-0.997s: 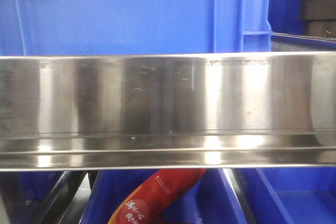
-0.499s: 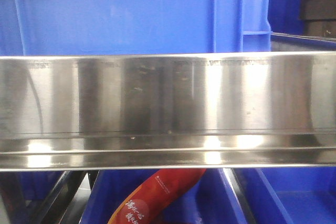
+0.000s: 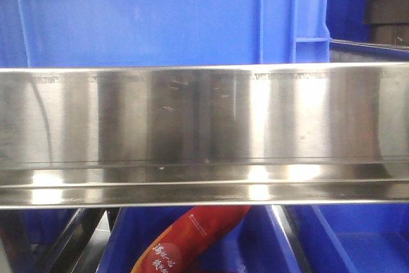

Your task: Grab PVC pipe and place in blue bin

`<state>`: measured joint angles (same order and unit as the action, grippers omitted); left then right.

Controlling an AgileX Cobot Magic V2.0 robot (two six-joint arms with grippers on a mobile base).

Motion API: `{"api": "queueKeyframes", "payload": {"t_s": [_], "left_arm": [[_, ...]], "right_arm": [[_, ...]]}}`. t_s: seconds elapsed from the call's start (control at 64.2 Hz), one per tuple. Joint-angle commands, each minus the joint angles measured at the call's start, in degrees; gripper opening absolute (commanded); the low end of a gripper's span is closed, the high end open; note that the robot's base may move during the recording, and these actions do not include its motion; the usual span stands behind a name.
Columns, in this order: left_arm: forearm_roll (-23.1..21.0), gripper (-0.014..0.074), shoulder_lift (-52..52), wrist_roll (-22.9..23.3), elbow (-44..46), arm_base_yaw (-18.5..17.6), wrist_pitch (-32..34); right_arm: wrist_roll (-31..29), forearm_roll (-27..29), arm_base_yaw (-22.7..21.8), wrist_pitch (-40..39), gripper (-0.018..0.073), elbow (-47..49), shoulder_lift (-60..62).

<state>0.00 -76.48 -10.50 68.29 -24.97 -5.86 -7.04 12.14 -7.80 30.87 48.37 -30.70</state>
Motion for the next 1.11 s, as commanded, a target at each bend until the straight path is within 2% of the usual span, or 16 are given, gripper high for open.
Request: {"api": "queueKeyframes", "payload": {"t_s": [0.0,0.094,0.187,0.265,0.436,0.67,0.764,0.935,1.091], "left_arm": [[0.41,0.0050,0.19,0.03,0.64,-0.39,1.25],[0.41,0.0204,0.19,0.03,0.64,-0.39,0.84],[0.00,0.0270,0.19,0.03,0.64,-0.39,-0.39],[0.00,0.0226,0.48,0.13,0.64,-0.39,-2.22],[-1.24,-0.0106,2.78,0.13,0.64,-0.39,-8.69],[-1.14,-0.0111,8.20,0.13,0.64,-2.09,-12.40],[-1.26,-0.0111,10.85,0.13,0.64,-3.21,-13.45],[-1.37,-0.0111,16.15,0.54,0.64,-5.16,-15.98],[-5.04,-0.0111,21.00,0.65,-0.03,-5.71,-18.79]], "right_arm": [[-0.12,0.04,0.04,-1.22,-0.0167,-0.01,-0.03],[-0.12,0.04,0.04,-1.22,-0.0167,-0.01,-0.03],[-0.12,0.04,0.04,-1.22,-0.0167,-0.01,-0.03],[-0.12,0.04,0.04,-1.22,-0.0167,-0.01,-0.03],[-0.12,0.04,0.04,-1.08,-0.0167,-0.01,-0.03],[-0.12,0.04,0.04,-1.08,-0.0167,0.10,-0.03],[-0.43,1.91,0.04,-1.08,-0.0167,0.20,-0.03],[-11.68,11.10,1.68,-2.73,-0.0167,0.20,-0.03],[-14.10,13.92,3.87,-4.42,-0.0167,0.20,-0.03]]}}
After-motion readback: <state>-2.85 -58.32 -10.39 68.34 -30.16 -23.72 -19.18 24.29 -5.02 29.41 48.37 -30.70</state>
